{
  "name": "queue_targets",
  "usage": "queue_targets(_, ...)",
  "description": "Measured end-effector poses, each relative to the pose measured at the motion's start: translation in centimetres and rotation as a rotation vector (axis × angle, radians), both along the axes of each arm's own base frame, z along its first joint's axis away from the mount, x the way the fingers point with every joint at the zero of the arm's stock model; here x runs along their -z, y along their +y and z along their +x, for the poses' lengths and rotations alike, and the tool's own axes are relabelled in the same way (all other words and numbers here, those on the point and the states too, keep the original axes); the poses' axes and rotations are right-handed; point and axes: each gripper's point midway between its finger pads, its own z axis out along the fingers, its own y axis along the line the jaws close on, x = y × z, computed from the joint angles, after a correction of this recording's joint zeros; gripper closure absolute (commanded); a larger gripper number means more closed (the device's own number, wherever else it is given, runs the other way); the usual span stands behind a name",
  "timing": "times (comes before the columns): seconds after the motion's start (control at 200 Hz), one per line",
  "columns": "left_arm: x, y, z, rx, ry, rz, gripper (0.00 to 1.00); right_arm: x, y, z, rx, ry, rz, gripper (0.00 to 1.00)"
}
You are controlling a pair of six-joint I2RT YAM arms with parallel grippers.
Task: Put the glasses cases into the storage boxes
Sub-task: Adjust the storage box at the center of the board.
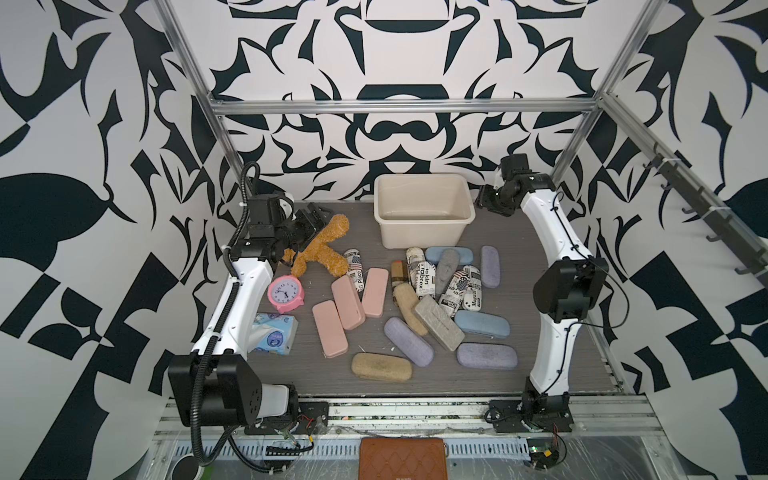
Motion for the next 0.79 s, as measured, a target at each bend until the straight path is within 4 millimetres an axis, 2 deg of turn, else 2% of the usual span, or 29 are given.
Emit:
queue_targets(0.145,0.1,-2.2,-0.9,0.08,-0.006,0.012,0.09,1.2,1.6,-0.1,-0.057,0.035,0.029,0.38)
queue_targets(0.19,0.3,-2.8,-1.2,0.103,-0.006,0.012,0.09,1.6,2.1,-0.1,-0.071,0.047,0.033,0.44)
queue_targets(0.345,1.5,-3.9,-2.0,0.146,0.023,0.01,0.09,3.8,3.9,0.1,-0.108,0.096,0.029,0.54)
queue_targets(0.435,1.6,-4.0,-2.1,0.153,0.023,0.01,0.08,5.1,4.8,-0.1,-0.118,0.125,0.016,0.72)
queue_targets(0.515,1.6,-4.0,-2.1,0.157,0.022,0.01,0.09,5.1,5.2,-0.2,-0.117,0.125,0.014,0.95)
queue_targets(0.545,1.6,-4.1,-2.1,0.158,0.022,0.01,0.08,5.0,5.4,-0.1,-0.123,0.122,0.016,1.0)
queue_targets(0.795,1.7,-4.1,-2.2,0.161,0.024,0.009,0.08,4.0,8.1,-0.6,-0.173,0.105,0.066,1.0)
